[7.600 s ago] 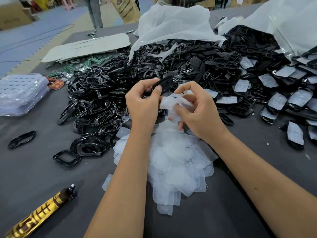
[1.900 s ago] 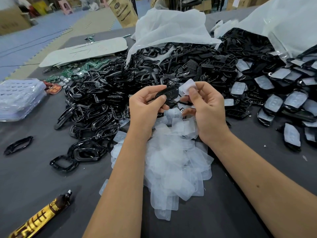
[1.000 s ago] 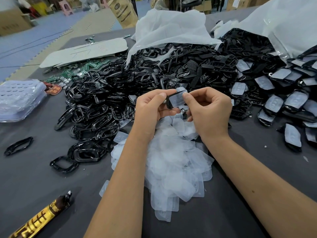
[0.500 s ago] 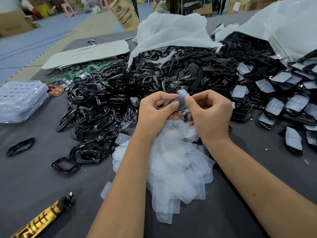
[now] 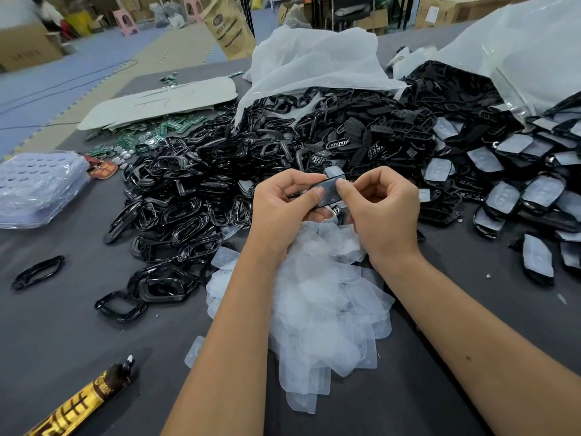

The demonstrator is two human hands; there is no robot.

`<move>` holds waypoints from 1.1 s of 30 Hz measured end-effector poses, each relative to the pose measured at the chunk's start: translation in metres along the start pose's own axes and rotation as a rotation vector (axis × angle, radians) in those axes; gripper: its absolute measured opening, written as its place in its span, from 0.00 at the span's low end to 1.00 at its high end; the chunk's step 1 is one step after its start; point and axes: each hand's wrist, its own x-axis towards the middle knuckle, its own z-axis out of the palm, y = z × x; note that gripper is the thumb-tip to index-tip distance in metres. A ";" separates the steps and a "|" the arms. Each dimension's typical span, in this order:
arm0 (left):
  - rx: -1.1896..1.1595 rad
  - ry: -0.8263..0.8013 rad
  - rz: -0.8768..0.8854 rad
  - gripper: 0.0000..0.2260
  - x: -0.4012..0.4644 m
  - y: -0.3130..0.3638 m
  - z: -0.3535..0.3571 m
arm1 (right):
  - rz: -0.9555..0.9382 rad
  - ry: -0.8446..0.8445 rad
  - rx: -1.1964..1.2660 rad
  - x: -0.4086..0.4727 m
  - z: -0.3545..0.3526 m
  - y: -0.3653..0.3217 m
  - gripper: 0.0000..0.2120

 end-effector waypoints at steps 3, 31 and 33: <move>-0.006 0.002 0.000 0.09 0.000 0.000 0.000 | 0.096 -0.100 0.180 0.004 -0.003 0.000 0.08; 0.005 -0.046 0.041 0.06 -0.001 0.001 0.000 | 0.164 -0.312 0.320 0.007 -0.009 -0.002 0.04; 0.012 -0.051 0.053 0.08 -0.001 0.001 -0.001 | 0.167 -0.317 0.328 0.007 -0.009 -0.002 0.05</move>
